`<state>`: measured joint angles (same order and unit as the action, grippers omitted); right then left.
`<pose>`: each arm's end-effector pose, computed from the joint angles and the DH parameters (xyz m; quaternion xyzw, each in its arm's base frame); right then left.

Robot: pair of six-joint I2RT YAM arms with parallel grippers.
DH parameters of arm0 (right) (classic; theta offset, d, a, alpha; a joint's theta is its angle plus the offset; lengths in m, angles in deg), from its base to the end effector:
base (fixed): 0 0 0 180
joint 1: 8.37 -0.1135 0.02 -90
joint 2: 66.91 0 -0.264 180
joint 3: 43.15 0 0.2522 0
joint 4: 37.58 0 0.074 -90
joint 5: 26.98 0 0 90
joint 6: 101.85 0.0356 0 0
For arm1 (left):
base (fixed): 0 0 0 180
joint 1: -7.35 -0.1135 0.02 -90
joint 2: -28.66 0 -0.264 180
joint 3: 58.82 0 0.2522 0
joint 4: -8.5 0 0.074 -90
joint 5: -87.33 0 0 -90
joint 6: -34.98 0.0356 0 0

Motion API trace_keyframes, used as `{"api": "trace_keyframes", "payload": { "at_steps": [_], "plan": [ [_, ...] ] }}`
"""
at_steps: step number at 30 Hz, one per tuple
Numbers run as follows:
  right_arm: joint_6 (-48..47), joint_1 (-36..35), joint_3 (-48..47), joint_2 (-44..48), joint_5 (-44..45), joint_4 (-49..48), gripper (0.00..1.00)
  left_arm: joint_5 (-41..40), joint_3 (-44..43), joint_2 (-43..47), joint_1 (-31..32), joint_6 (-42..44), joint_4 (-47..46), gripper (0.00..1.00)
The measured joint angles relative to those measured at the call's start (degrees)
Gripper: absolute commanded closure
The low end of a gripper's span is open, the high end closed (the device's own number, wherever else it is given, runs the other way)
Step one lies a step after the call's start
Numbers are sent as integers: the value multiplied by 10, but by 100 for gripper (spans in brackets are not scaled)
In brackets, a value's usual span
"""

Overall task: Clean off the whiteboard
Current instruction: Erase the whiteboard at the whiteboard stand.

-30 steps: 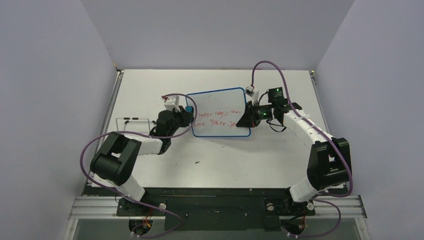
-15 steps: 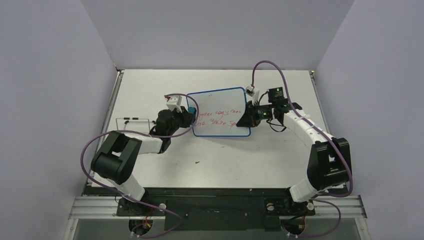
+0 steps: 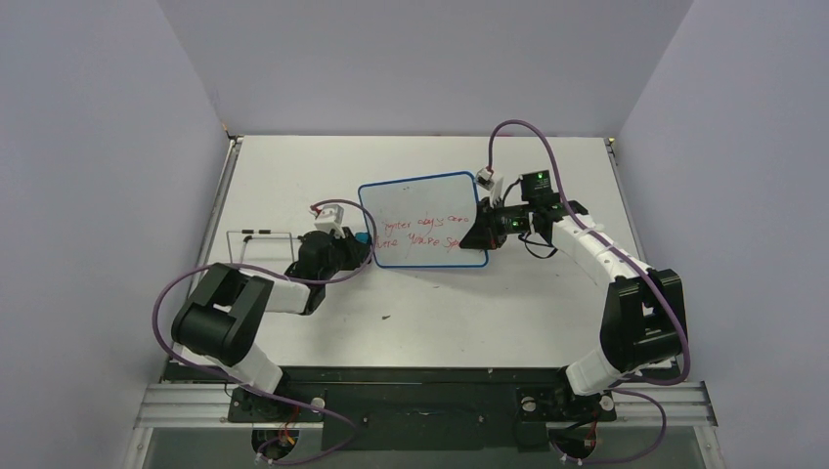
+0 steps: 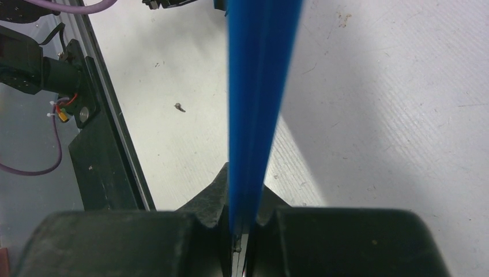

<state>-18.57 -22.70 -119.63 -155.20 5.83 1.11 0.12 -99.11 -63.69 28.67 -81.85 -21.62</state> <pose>0.3010 0.1078 0.2538 -0.3100 0.7829 0.4692 0.2662 0.2672 -0.1061 0.1374 -0.0262 0.8282 -0.2466 0.5026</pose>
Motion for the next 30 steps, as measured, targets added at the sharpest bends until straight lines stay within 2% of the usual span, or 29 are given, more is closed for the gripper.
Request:
{"api": "trace_keyframes", "payload": {
  "at_steps": [10,20,30],
  "plan": [
    [-3,-7,0,0,-6,6,100,39,-1,31,5,4,-32,100],
    [-1,-3,0,0,2,-2,100,11,-68,20,3,3,31,100],
    [-5,-4,0,0,-1,1,100,21,8,20,13,2,19,100]
  ]
}}
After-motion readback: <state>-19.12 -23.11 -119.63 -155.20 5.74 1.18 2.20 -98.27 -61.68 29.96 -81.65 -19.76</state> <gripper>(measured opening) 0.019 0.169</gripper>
